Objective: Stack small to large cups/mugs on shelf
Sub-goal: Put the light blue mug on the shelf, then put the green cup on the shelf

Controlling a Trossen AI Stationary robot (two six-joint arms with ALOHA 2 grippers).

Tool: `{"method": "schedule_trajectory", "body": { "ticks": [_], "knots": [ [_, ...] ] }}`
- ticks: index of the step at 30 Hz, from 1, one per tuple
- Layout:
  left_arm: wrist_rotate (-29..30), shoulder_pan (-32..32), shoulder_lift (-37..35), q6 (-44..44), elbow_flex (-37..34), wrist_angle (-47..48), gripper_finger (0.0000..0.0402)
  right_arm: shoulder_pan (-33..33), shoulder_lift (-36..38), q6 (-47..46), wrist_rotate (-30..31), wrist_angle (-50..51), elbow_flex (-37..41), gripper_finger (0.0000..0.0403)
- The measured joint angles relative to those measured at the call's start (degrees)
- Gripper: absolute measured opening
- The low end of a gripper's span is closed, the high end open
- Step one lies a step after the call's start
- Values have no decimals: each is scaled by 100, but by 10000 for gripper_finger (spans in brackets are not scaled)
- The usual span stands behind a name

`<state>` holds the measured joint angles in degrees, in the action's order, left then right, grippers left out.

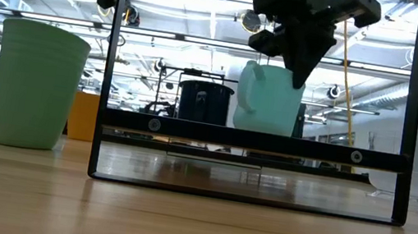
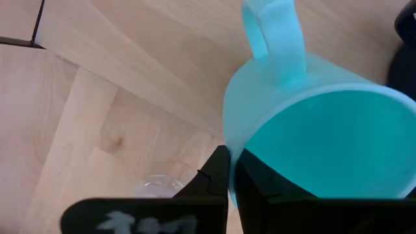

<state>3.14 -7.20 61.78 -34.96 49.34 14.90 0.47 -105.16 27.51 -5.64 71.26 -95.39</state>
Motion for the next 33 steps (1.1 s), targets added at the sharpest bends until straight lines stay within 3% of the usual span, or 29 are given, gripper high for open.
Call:
{"method": "schedule_trajectory", "body": {
  "ticks": [25,33],
  "knots": [
    [0,0,0,22,0,8,65,119,-11,-30,-71,33,9,31],
    [1,0,0,20,0,9,65,153,-8,-167,-69,-92,9,66]
  ]
}}
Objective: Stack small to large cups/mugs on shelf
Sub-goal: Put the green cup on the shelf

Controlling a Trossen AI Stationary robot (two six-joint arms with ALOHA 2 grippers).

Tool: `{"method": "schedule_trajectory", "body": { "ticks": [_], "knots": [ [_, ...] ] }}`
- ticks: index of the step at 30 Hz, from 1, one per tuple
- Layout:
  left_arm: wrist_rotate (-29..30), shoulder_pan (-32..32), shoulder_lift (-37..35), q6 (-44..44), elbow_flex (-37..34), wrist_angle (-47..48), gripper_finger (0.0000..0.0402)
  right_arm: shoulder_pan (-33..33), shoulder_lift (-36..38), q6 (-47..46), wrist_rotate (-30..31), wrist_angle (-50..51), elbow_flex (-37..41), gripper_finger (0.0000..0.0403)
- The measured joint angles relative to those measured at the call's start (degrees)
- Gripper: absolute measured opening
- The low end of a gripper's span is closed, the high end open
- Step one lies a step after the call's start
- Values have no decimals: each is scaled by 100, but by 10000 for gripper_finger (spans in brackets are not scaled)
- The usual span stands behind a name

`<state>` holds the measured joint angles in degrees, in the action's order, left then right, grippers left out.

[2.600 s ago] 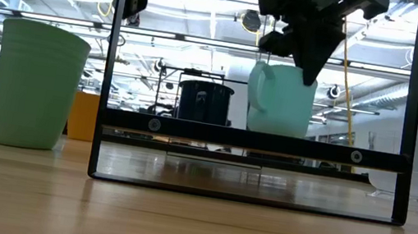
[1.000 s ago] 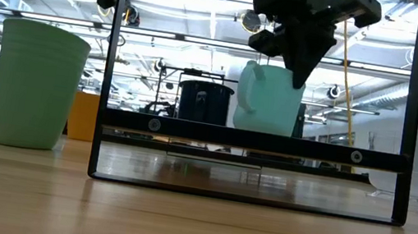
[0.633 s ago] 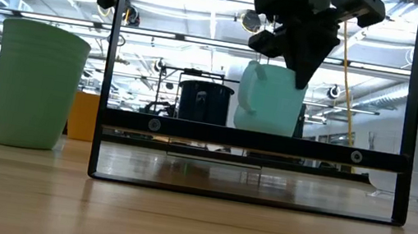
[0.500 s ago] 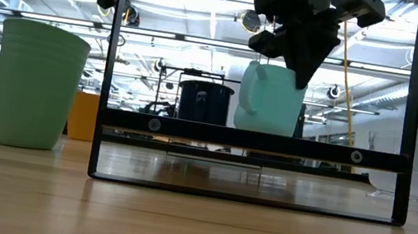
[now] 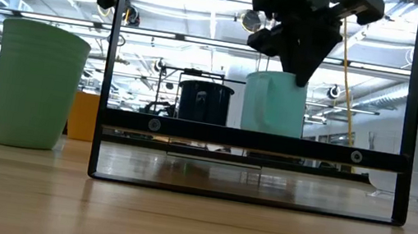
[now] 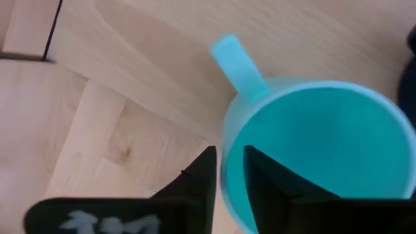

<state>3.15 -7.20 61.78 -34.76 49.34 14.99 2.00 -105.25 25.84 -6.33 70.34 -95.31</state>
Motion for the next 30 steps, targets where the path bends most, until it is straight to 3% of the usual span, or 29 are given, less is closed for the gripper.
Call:
{"method": "schedule_trajectory", "body": {
  "ticks": [13,23,30],
  "knots": [
    [1,0,1,-41,0,166,65,0,369,-211,180,34,-17,144],
    [-220,-5,2,-625,0,598,65,0,1128,-740,199,484,-17,145],
    [-757,-4,2,-1023,0,530,65,0,1634,-1293,194,958,-20,144]
  ]
}}
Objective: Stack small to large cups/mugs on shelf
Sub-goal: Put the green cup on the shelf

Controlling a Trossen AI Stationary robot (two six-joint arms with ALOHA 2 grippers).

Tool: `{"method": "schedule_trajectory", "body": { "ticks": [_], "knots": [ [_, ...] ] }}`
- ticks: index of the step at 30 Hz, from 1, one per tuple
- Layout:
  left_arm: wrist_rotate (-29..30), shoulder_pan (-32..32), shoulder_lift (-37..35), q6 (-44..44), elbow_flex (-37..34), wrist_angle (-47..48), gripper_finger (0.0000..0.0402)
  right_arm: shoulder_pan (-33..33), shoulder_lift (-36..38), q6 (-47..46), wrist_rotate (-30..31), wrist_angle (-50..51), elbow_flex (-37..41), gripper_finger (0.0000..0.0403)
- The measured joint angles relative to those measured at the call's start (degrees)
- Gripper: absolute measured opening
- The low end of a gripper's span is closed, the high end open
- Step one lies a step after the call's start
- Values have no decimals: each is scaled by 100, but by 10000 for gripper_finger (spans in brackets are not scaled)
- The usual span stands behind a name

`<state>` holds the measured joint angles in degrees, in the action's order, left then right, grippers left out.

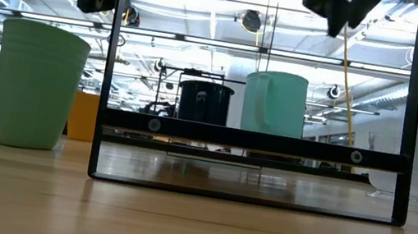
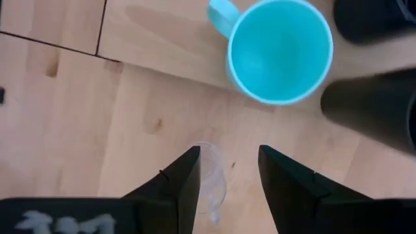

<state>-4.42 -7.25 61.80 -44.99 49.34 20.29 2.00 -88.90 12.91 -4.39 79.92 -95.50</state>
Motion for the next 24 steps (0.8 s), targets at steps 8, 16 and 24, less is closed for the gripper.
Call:
{"method": "schedule_trajectory", "body": {
  "ticks": [8,16,24],
  "knots": [
    [324,10,-287,-76,4,-404,65,37,357,-880,-16,-438,54,144],
    [1459,294,-1308,2,2,224,65,114,613,-1392,-25,-1180,570,144],
    [2125,768,-2335,204,2,571,65,321,1016,-1944,-18,-2258,1184,144]
  ]
}}
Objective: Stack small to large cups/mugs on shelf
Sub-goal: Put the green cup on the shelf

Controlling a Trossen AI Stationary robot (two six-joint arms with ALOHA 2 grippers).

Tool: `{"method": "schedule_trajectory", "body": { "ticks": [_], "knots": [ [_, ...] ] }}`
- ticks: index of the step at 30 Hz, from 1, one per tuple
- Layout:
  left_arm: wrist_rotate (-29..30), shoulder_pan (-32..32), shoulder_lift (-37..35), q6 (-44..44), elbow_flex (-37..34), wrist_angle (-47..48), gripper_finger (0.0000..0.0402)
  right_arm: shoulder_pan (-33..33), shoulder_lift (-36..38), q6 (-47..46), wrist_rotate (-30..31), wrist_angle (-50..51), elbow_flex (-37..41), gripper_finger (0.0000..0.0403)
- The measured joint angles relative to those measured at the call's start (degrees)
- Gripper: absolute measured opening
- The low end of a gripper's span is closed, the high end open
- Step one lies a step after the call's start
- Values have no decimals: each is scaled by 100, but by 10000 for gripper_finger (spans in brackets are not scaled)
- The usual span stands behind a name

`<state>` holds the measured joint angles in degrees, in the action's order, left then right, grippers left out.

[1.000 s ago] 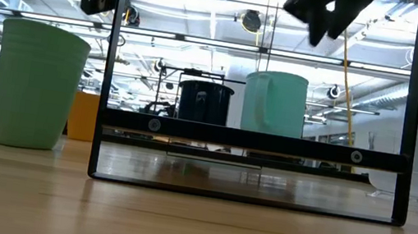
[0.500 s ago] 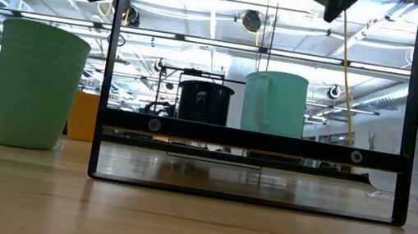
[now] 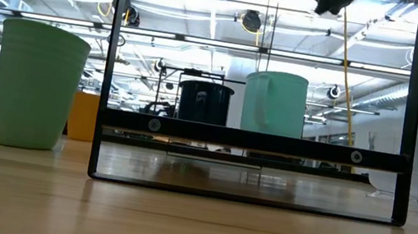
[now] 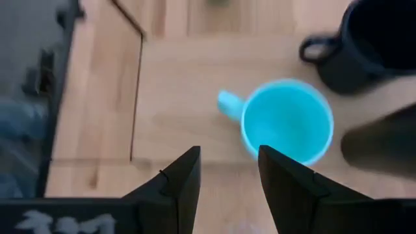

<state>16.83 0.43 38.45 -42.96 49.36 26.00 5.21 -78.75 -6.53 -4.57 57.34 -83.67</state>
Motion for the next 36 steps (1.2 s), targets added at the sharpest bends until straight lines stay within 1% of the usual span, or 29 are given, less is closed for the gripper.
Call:
{"method": "schedule_trajectory", "body": {
  "ticks": [3,8,11,14,17,21,24,28,31,33,36],
  "knots": [
    [46,142,-250,266,0,0,65,18,203,-202,96,-612,129,144],
    [-20,318,-467,494,2,400,65,14,438,-398,209,-1025,193,144],
    [-453,381,-477,453,2,951,65,11,523,-439,307,-1071,193,144],
    [-1066,384,-431,180,2,1346,65,5,564,-480,335,-1115,193,144],
    [-1522,384,-362,-103,2,1726,65,4,582,-480,464,-1112,198,144],
    [-1841,384,-335,-350,2,2389,65,4,574,-481,595,-1097,198,144],
    [-2148,352,-286,-545,2,2411,65,4,576,-481,609,-1089,198,144],
    [-2176,269,-186,-651,2,2453,65,2,577,-483,648,-1087,233,144],
    [-2323,124,69,-862,2,2770,65,0,577,-542,650,-1081,394,144],
    [-2415,-7,281,-983,2,2821,65,0,574,-630,648,-1089,543,144],
    [-2301,-180,571,-1010,145,2837,65,1,578,-742,642,-1196,827,144]
  ]
}}
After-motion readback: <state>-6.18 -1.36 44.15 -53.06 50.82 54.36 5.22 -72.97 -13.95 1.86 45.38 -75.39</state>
